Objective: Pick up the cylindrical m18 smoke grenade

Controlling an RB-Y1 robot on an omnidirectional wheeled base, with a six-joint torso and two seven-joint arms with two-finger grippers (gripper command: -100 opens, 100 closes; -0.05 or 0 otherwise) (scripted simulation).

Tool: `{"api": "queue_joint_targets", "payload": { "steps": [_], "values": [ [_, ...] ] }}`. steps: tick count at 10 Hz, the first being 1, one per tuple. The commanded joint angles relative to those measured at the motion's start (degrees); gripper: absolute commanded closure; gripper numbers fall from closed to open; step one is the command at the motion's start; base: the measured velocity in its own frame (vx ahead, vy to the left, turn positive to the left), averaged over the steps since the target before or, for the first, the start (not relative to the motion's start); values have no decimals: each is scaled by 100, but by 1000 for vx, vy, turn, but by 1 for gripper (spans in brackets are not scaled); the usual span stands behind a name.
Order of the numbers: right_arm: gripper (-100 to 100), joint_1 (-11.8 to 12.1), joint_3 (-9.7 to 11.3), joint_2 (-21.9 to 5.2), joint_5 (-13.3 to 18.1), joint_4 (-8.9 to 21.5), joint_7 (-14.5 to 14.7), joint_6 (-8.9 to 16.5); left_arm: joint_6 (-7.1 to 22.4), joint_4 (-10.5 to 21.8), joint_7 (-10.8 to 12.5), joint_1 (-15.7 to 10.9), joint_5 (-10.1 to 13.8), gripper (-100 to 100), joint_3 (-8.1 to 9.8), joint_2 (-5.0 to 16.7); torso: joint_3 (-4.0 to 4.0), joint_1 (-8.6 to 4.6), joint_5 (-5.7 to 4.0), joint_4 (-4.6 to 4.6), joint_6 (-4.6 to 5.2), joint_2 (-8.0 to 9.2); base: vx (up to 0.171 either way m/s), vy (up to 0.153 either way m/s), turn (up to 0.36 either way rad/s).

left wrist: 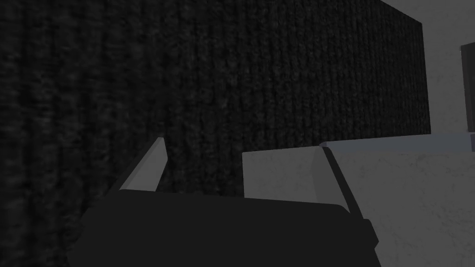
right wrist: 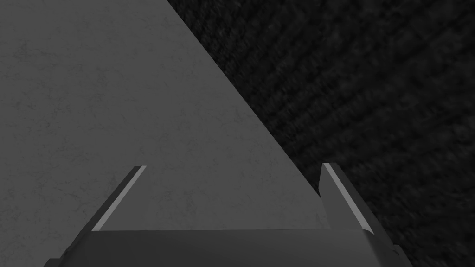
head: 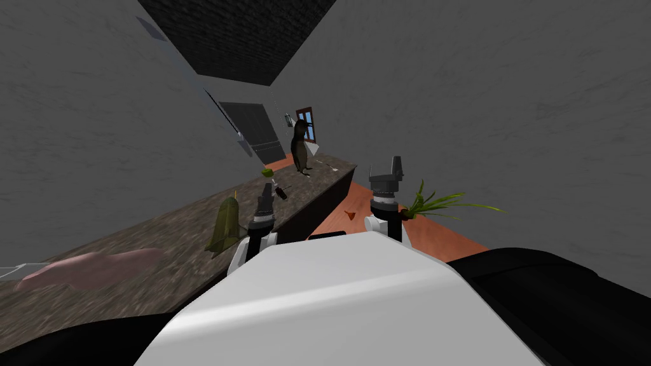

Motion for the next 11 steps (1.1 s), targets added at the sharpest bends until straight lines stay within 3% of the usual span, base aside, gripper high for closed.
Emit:
{"api": "queue_joint_targets", "payload": {
  "steps": [1, 3, 6, 11],
  "values": [
    [0, 0, 0, 0, 0, 0, 0, 0, 97, 286, -197, -95, -200, -100, 44, 106, 0, 0, 0, 0, 0, 0, -37, 96, -51],
    [0, 0, 0, 0, 0, 0, 0, 0, 143, 662, -406, -202, -416, -100, 137, 261, -2, 1, 0, -1, 0, -3, -42, 88, -70],
    [0, 0, 0, 0, 0, 0, 0, 0, 168, 967, -510, -260, -522, -100, 181, 340, -4, -20, -4, -1, 0, -8, -24, 39, -34],
    [0, 0, 0, 0, 0, 0, 0, 0, 278, 1886, -910, -516, -920, -100, 340, 675, -2, -15, -3, 0, -1, -4, -35, 55, -68]
  ]
}}
